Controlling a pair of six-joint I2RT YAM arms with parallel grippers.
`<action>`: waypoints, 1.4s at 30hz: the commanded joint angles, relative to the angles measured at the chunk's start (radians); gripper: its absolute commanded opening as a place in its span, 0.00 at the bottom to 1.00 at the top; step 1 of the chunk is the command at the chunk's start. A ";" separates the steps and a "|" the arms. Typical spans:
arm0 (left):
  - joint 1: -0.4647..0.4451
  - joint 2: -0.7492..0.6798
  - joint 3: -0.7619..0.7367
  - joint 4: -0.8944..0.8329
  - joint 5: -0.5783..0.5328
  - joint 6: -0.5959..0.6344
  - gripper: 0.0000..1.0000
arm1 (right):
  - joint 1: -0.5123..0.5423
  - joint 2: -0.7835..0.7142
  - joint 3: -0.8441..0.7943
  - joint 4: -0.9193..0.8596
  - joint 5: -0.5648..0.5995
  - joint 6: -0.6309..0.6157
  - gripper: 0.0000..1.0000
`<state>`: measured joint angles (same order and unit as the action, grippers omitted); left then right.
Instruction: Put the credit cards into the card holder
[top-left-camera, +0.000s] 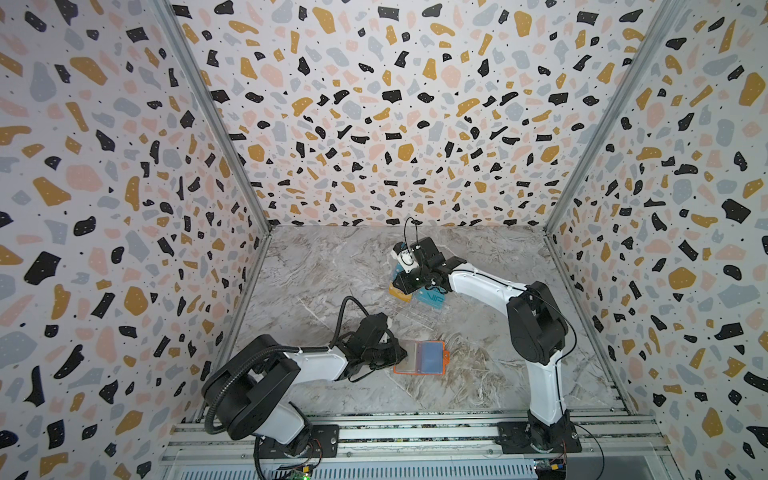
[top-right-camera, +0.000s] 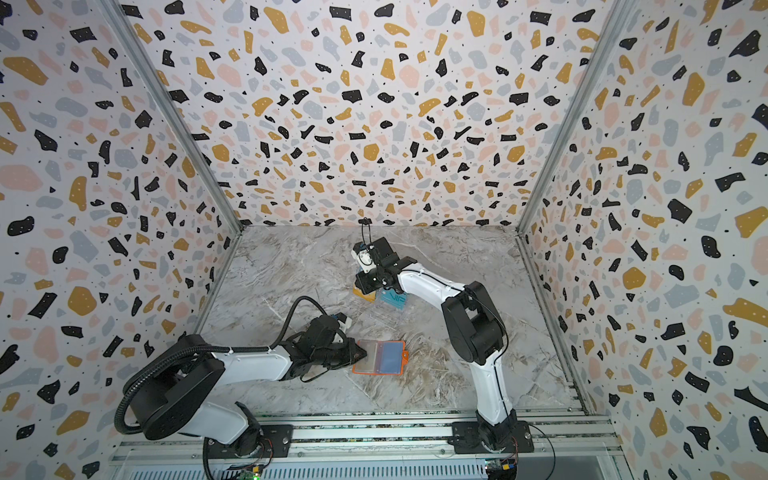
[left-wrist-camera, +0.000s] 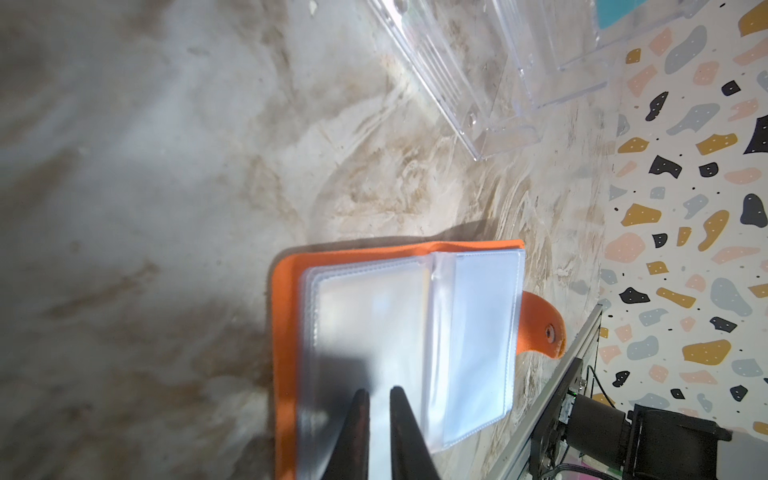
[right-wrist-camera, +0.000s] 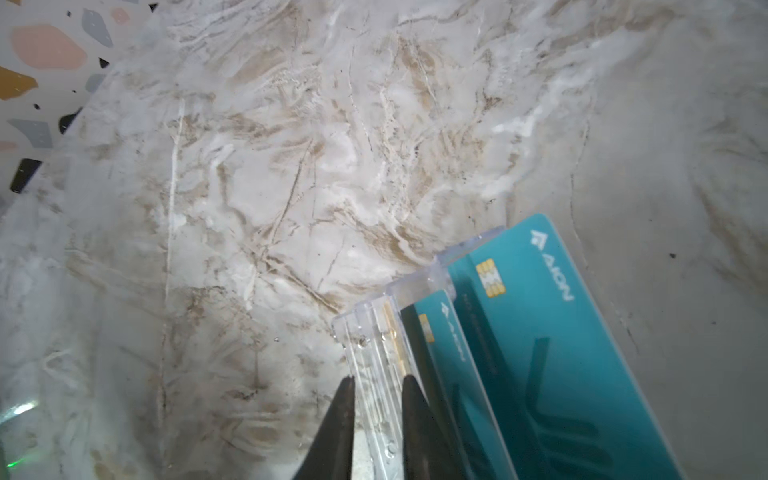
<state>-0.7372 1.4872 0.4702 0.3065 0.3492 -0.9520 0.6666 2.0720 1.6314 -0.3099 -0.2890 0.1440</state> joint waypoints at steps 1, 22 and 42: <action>-0.005 -0.010 -0.004 -0.015 -0.014 0.019 0.15 | -0.001 -0.006 0.065 -0.086 0.049 -0.058 0.23; -0.005 0.008 -0.013 0.003 -0.007 0.014 0.16 | 0.027 0.062 0.115 -0.144 0.048 -0.113 0.16; -0.005 -0.001 -0.005 -0.012 -0.014 0.006 0.17 | 0.022 0.010 0.138 -0.157 0.078 -0.174 0.00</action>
<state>-0.7372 1.4872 0.4694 0.3084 0.3496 -0.9527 0.6872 2.1460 1.7329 -0.4438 -0.2199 -0.0124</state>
